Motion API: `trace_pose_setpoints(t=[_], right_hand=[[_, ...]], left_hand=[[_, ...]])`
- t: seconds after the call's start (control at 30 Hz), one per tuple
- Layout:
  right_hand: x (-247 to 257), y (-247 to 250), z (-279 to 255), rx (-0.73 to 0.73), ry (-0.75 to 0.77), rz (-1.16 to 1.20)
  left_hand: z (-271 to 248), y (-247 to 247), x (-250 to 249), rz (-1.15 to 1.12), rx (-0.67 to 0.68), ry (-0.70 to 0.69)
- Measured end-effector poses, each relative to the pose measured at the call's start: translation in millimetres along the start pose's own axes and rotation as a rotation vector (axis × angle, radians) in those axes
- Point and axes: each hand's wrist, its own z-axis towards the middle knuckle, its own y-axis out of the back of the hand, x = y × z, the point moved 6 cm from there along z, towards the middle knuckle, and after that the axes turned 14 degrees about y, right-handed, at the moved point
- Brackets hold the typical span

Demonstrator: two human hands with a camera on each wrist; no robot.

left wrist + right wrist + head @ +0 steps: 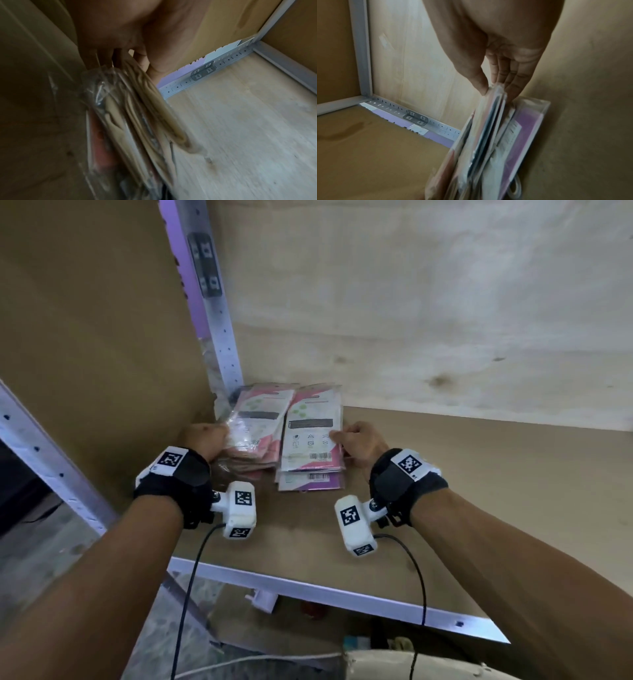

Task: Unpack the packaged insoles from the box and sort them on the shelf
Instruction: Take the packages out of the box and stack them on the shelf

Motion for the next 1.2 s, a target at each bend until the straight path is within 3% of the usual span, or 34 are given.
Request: trace_pose_setpoints(t=[0.2, 0.3, 0.4, 0.63, 0.77, 0.93, 1.2], right_hand=[[0, 0, 7, -0.049, -0.022, 0.027], [7, 5, 2, -0.069, 0.003, -0.072], [17, 10, -11, -0.049, 0.036, -0.097], [33, 42, -79, 0.102, 0.039, -0.116], [43, 68, -135, 0.14, 0.076, -0.088], [46, 99, -211, 0.147, 0.092, -0.047], [18, 135, -326, 0.123, 0.054, -0.069]], left_hand=[[-13, -3, -7, 0.002, -0.069, -0.066], [-24, -3, -12, 0.042, -0.102, -0.1], [-34, -5, -13, 0.081, -0.071, -0.094], [-102, 5, -21, 0.164, -0.058, -0.15], [-174, 3, -27, 0.104, -0.126, -0.318], [-273, -30, -17, 0.06, 0.015, -0.538], [-371, -86, 59, 0.128, 0.249, -0.514]])
